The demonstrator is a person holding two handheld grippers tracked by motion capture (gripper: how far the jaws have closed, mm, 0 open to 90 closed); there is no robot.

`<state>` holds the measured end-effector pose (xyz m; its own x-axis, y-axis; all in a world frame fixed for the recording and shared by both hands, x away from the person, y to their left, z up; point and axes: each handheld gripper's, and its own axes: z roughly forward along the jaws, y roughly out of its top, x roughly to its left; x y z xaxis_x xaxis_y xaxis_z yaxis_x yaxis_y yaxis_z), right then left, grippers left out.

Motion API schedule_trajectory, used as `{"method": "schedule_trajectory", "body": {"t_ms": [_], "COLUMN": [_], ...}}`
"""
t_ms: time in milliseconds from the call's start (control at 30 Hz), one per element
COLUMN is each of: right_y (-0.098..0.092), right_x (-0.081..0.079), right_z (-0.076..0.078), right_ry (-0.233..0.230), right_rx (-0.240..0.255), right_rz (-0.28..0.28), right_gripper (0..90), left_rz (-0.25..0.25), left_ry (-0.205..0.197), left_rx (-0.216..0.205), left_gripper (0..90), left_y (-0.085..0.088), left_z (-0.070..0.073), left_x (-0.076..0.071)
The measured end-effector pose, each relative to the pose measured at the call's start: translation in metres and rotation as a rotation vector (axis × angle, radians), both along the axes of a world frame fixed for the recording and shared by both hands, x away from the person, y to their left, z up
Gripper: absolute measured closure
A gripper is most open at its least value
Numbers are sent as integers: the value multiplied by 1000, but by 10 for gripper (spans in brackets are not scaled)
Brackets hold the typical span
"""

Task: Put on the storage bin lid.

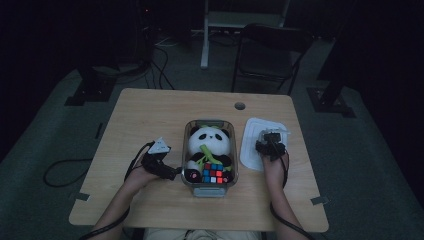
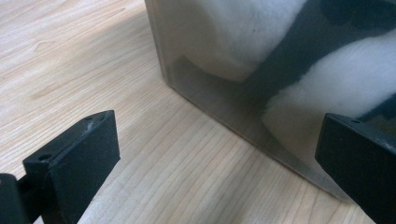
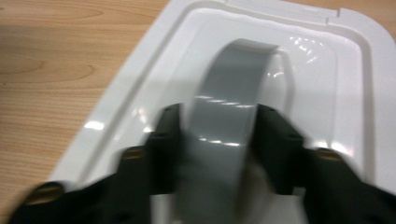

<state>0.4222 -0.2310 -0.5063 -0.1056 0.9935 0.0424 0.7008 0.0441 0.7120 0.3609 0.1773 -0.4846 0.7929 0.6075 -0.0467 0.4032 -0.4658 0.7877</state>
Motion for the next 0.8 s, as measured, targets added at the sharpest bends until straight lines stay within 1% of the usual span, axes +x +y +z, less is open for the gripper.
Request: {"method": "schedule_trajectory", "body": {"t_ms": [33, 67, 100, 167, 233, 300, 333, 367, 433, 467, 500, 567, 700, 800], "right_y": [0, 0, 0, -4, -7, -9, -10, -12, -15, -16, -17, -17, -16, -11], "right_x": [-1, -1, -1, -2, -3, -7, -9, -11, -16, -20, -22, -28, -39, -48], "right_z": [1, 1, 1, 1, 3, 8, 11, 16, 25, 32, 37, 51, 77, 98], "right_ry": [-5, -8, -9, -11, -15, -30, -37, -48, -68, -79, -87, -117, -166, -204], "right_rx": [-8, -29, -33, -11, -4, 0, 10, 22, 32, 44, 48, 57, 80, 95], "right_rz": [8, 3, 0, -4, 6, 9, 12, 14, 14, 16, 19, 25, 53, 88], "right_gripper": [630, 634, 644, 673, 675, 677, 677, 678, 678, 678, 678, 678, 678, 678], "left_rz": [1, 3, 4, 6, 6, 7, 8, 8, 6, 5, 2, -3, -23, -37], "left_ry": [-2, -3, -4, -3, -4, -6, -9, -10, -8, -7, -6, -5, -4, 0], "left_rx": [1, 2, 2, -4, -1, 4, 6, 8, 7, 5, 4, 6, 9, 5], "left_gripper": [6, 6, 6, 6, 6, 6, 6, 6, 6, 6, 6, 6, 6, 5], "left_y": [0, -1, 0, 0, -1, -1, -1, -1, -2, -3, -4, -5, -12, -19], "left_z": [0, 0, 1, 1, 2, 2, 2, 2, 2, 2, 2, 2, 2, 1], "left_x": [0, 0, 1, 1, 1, 1, 1, 1, 1, 1, 1, 0, 0, -1]}}
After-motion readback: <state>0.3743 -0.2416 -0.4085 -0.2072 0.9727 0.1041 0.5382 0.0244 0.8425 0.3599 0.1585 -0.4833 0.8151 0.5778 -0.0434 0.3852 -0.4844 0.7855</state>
